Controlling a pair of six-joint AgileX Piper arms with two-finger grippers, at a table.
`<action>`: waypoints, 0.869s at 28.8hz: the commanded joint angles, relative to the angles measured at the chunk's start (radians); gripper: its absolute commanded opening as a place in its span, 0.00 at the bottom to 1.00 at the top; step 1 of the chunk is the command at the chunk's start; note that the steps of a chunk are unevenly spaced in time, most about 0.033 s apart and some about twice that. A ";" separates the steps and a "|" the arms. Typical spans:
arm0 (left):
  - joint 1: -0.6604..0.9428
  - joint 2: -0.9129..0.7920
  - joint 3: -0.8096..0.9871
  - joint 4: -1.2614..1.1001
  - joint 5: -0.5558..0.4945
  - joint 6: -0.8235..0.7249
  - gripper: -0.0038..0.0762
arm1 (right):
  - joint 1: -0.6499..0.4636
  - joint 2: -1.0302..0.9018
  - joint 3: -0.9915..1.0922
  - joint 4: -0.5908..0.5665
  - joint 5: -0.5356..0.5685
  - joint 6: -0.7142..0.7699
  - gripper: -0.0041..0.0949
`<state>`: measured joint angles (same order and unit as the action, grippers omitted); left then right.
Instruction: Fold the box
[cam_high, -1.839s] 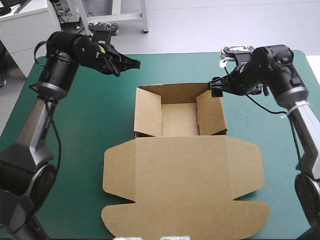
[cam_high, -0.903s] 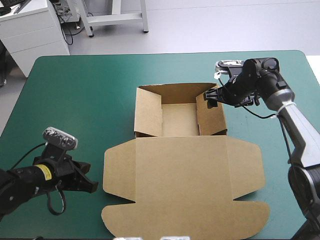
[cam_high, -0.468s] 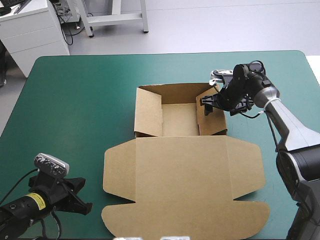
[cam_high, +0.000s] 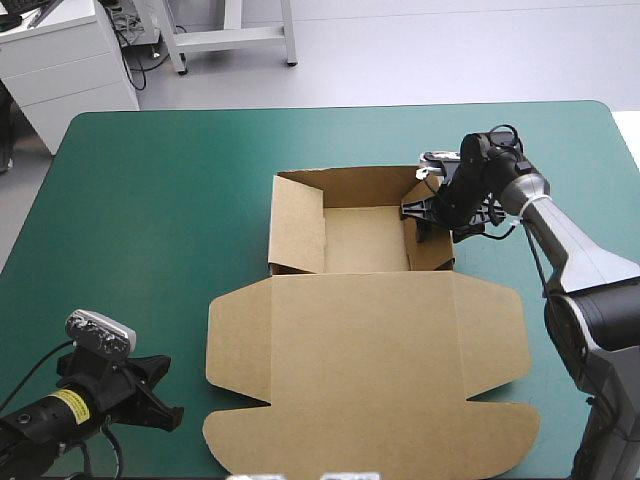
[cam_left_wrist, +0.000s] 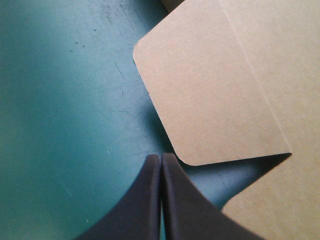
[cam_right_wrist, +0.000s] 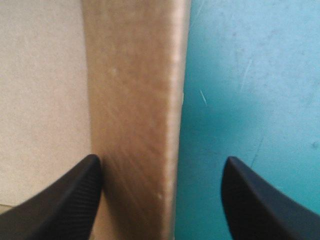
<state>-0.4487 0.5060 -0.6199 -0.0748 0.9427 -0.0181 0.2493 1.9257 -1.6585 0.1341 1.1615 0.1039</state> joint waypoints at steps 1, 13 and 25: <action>-0.004 0.005 -0.026 -0.004 -0.064 -0.002 0.01 | -0.004 -0.043 -0.022 0.005 0.018 -0.015 0.31; -0.004 0.005 -0.026 0.009 -0.065 -0.004 0.01 | -0.013 -0.057 -0.222 -0.064 0.086 -0.058 0.02; -0.004 0.005 -0.026 0.018 -0.070 -0.004 0.01 | -0.363 -0.112 -0.273 -0.401 0.071 -0.141 0.02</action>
<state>-0.4487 0.5048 -0.6199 -0.0554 0.9361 -0.0173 -0.0116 1.8624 -1.8987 -0.2363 1.2408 -0.0173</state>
